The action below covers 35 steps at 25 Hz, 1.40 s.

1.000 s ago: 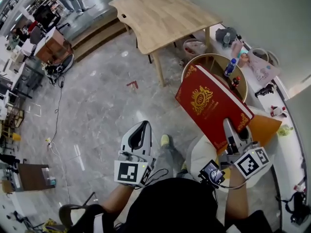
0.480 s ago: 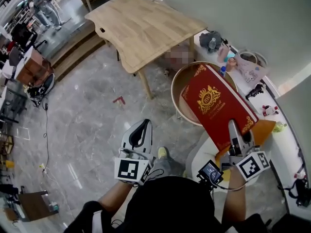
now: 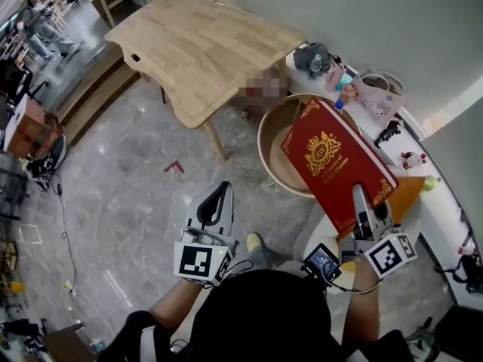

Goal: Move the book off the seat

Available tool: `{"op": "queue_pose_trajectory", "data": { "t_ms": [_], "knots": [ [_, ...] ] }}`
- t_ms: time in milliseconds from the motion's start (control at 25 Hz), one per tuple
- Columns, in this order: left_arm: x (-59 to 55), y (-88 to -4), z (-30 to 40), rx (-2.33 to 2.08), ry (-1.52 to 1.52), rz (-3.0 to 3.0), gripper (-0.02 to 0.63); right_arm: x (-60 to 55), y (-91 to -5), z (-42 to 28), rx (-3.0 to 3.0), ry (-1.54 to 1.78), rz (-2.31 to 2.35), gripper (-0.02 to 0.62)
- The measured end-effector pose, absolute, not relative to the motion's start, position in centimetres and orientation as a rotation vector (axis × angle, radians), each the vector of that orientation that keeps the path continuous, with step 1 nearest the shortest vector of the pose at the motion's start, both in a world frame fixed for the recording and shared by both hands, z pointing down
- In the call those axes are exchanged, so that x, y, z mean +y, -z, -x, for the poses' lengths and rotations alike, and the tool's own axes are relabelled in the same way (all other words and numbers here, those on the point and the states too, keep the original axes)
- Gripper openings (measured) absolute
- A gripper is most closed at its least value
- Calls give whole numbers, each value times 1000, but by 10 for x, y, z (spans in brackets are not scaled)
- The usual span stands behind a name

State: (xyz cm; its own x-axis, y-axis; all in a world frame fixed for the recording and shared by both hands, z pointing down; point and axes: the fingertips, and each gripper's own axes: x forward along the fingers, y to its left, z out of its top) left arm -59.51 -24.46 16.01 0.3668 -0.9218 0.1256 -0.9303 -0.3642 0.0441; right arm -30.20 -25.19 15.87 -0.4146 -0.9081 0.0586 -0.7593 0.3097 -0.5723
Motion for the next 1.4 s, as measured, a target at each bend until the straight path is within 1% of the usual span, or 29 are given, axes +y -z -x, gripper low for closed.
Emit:
{"op": "queue_pose_trajectory", "data": {
  "t_ms": [400,720,920,1400],
  "knots": [
    [-269,-171,598,-1599,-115,-2559,14,-253,-162,304,2248,751,1610,241],
    [-293,-179,576,-1534,-129,-2582,14,-266,-163,282,2253,726,1692,241],
    [-316,-183,557,-1509,-162,-2597,14,-287,-177,266,2249,766,1672,241],
    [-416,-182,494,-1458,-232,-2630,14,-366,-188,192,2234,797,1721,241]
  ]
}}
